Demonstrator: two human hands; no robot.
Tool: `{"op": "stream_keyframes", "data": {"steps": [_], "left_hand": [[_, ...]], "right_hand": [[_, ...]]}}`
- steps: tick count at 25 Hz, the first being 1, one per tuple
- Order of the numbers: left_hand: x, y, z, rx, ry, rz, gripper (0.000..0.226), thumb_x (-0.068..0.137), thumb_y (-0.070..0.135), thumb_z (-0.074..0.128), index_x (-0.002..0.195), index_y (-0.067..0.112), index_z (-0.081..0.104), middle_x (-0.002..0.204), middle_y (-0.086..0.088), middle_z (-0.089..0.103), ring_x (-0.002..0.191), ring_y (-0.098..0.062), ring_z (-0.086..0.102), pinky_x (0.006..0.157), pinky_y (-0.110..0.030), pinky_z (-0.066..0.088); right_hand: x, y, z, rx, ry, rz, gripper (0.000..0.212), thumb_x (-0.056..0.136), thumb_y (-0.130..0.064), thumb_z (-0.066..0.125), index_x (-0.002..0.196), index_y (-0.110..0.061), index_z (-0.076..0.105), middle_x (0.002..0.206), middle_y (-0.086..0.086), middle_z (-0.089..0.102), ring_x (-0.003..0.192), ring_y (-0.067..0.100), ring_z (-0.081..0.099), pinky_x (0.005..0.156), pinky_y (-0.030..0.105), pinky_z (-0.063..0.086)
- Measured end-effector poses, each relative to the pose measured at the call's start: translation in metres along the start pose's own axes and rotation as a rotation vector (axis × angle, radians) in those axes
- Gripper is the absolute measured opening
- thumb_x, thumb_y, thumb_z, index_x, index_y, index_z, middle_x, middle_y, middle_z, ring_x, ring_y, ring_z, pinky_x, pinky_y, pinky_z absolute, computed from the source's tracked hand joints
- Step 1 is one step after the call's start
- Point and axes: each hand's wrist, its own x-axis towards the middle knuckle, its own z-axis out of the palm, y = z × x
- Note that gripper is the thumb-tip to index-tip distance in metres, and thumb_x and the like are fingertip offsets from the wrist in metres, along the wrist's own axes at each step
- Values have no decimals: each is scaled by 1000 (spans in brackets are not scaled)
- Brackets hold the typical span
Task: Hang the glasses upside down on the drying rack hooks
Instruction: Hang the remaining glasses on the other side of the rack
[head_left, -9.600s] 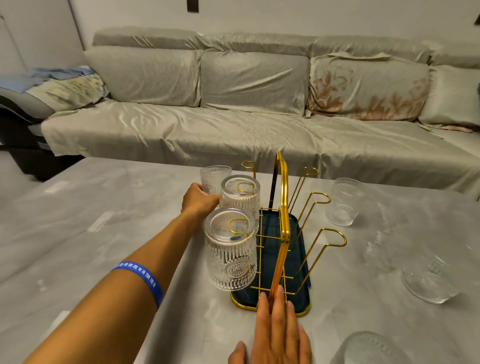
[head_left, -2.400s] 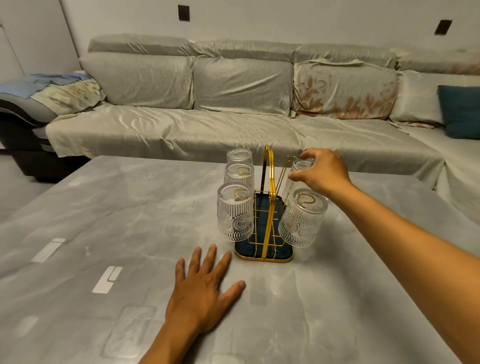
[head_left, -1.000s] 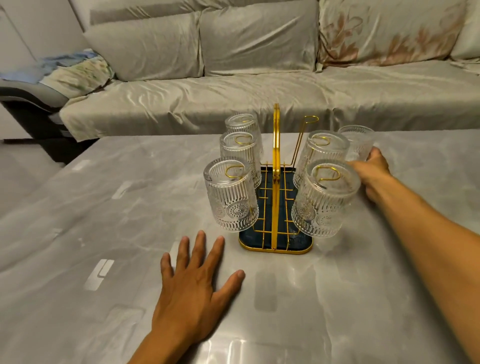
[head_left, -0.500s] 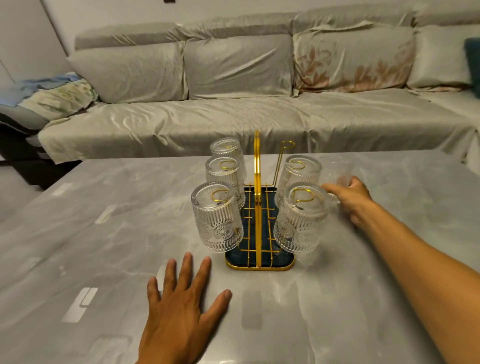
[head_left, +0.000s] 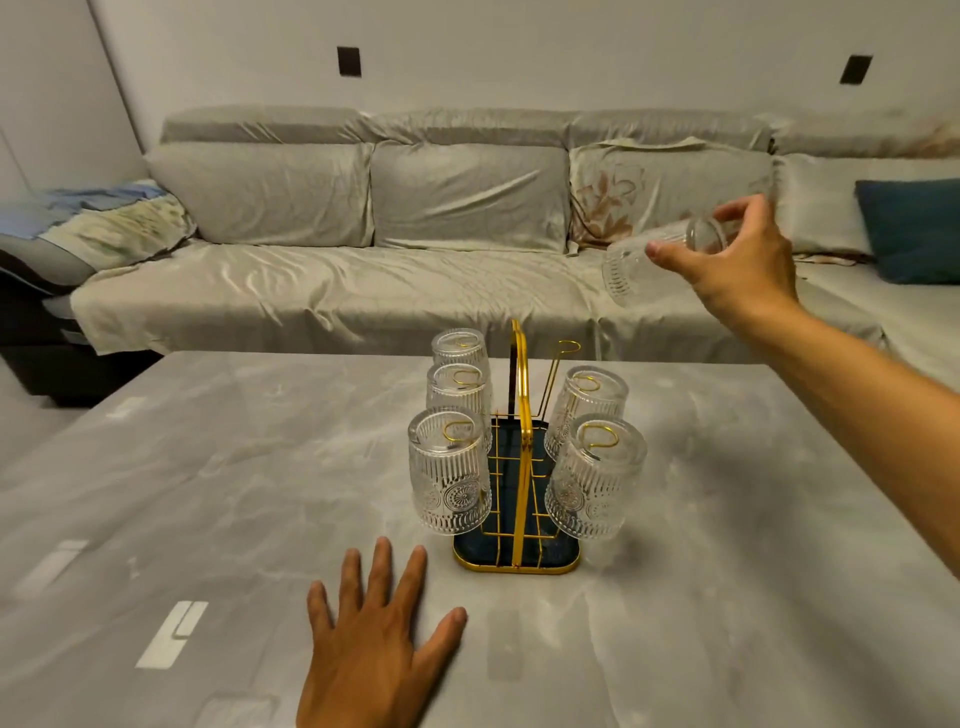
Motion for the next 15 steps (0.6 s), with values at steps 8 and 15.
{"op": "stream_keyframes", "data": {"steps": [8,15], "left_hand": [[9,-1,1,56,-82,-34,89,66,90,-1,143,49,-19,158,5,-26,144,-26,-26,111,-57,-19],[11,-2,5,80,-92,-30,87,68,89,1,142,50,-20,157,6,-28,144,-27,-27,109,-57,-21]], "right_hand": [[-21,-21,64,-182,-186,-138,55,68,-55,75,103,-17,56,110,13,65,101,35,53,73,36,42],[-38,-8,95,-248,-291,-165,45,70,-44,76,101,-18,56,102,12,66,104,34,41,66,35,33]]}}
